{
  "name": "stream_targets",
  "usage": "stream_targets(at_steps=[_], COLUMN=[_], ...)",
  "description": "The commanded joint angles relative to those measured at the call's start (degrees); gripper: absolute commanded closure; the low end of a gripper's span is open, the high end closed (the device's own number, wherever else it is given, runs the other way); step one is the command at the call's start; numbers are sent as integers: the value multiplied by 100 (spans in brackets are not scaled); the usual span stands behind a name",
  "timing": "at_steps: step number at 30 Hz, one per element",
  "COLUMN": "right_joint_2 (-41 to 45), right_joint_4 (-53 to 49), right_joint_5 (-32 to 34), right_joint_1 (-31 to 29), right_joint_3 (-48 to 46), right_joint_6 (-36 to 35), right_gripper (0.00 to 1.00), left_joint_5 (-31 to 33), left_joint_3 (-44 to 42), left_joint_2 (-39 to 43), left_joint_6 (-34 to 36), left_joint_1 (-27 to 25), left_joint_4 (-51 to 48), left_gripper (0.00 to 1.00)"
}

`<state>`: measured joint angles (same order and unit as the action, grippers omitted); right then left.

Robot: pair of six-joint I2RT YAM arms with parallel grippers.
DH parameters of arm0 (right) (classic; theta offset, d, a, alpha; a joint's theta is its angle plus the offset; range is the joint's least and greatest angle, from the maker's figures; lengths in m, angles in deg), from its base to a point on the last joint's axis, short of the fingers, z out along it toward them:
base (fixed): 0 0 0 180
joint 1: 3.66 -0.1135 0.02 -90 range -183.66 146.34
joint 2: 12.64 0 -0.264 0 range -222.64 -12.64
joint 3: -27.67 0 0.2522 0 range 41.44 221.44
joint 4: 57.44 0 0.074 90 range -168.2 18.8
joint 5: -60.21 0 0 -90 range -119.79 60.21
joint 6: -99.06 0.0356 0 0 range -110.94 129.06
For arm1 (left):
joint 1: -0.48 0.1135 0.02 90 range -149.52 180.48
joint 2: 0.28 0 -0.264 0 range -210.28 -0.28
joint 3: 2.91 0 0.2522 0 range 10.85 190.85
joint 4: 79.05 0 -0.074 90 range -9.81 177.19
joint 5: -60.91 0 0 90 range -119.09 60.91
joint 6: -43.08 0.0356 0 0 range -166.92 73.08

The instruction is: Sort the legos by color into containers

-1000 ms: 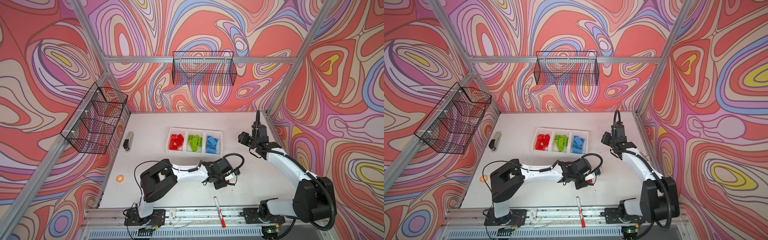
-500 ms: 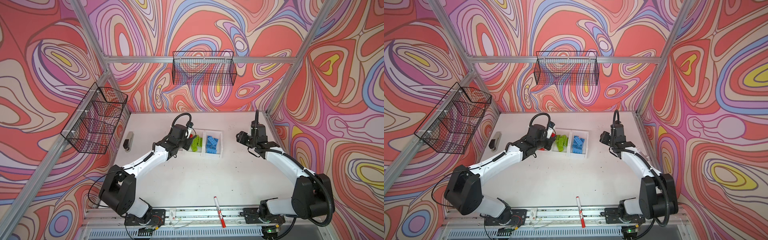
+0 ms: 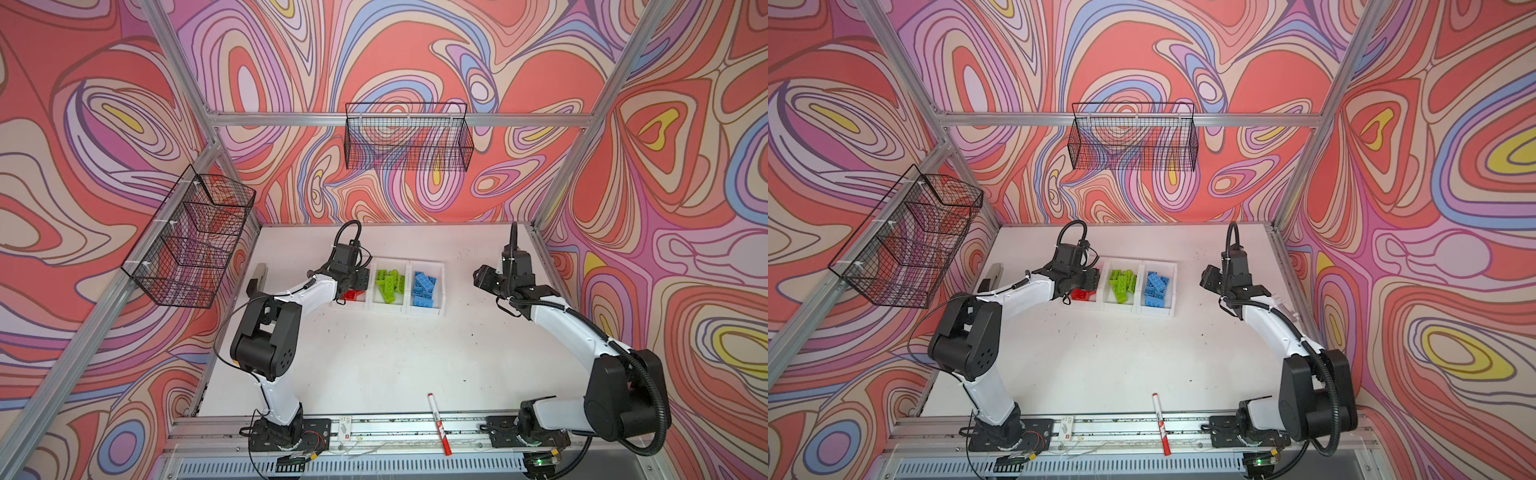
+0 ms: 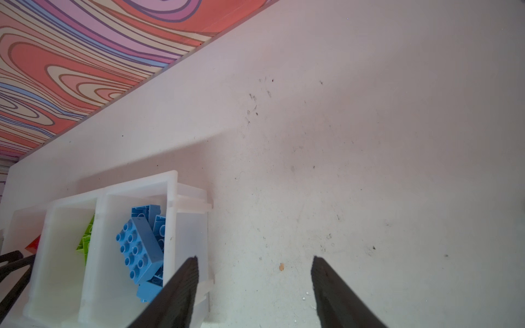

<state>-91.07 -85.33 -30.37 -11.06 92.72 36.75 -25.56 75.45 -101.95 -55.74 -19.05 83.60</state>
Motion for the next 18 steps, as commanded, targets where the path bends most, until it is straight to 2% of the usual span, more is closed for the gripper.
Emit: stream_targets(at_steps=[1, 4, 6, 11, 15, 18], right_joint_2=[39, -29, -49, -106, -217, -356], right_joint_4=[17, 293, 696, 2152, 3405, 4160], right_joint_5=[288, 716, 1223, 2178, 2931, 3165], right_joint_1=[21, 27, 26, 26, 27, 25], right_joint_3=[-137, -225, -387, -1000, -1515, -1844], right_joint_6=[-29, -121, -139, -319, -890, -1296], right_gripper=[29, 26, 26, 26, 26, 26], left_joint_5=[501, 932, 1549, 2585, 3173, 3370], left_joint_3=[-401, -1028, -1515, -2685, -3439, -4061], left_joint_2=[644, 1386, 1925, 3108, 3501, 3412], left_joint_6=[-207, -217, -227, -407, -183, -90], left_joint_1=[108, 308, 407, 920, 1030, 1087], left_joint_4=[453, 816, 1103, 1580, 2148, 2746], left_gripper=[0, 0, 0, 0, 0, 0])
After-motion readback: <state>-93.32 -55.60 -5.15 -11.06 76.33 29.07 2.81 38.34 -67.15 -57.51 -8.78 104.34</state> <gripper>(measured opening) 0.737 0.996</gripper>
